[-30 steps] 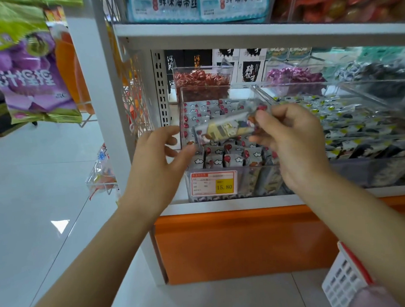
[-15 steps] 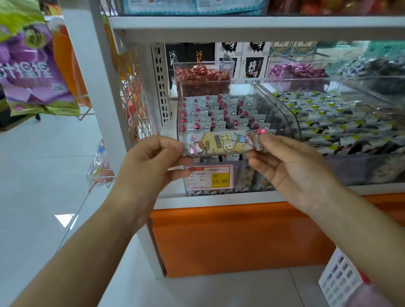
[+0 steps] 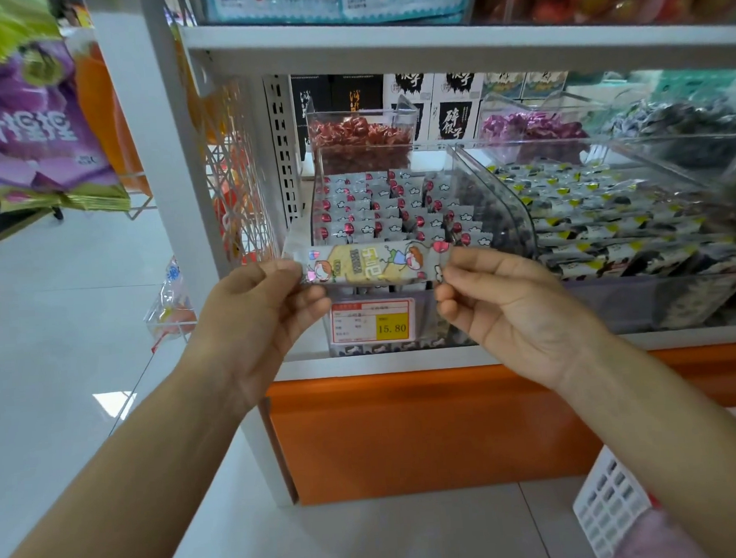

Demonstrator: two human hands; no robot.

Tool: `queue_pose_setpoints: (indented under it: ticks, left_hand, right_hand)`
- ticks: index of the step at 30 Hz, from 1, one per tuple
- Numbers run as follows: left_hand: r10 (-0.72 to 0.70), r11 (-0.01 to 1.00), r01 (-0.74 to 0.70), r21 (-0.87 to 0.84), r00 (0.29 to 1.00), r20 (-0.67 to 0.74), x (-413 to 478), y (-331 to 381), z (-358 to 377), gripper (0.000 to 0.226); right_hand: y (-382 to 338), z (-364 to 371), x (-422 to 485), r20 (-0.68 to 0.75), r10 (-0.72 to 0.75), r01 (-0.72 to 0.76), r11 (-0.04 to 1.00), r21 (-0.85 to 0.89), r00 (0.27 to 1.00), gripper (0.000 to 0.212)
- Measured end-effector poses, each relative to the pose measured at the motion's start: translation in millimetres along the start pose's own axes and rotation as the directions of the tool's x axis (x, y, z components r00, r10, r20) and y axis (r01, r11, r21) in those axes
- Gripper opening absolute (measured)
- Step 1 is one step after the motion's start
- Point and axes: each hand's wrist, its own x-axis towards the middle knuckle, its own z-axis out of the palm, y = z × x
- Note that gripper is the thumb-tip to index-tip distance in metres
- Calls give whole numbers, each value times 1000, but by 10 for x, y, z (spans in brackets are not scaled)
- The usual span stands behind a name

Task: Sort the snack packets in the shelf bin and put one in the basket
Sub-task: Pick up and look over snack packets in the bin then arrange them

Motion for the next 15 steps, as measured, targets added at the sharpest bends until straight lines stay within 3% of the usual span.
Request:
queue_pose_setpoints:
  ticks: [10,13,15]
  left_hand:
    - [139,970,-160,183,983,119,-69,13,40,12]
    - [227,908,-265,323,962,152,-111,31,62,16]
    - [284,832,-343,436,939,195,-133,41,71,18]
  right_hand:
    - [26,-73,78,-203,-53,55,998,3,978,19]
    - [40,-63,74,-164,-73,57,993,-101,984,7]
    - [45,-57,58,-112,-74,52,981,-188,991,21]
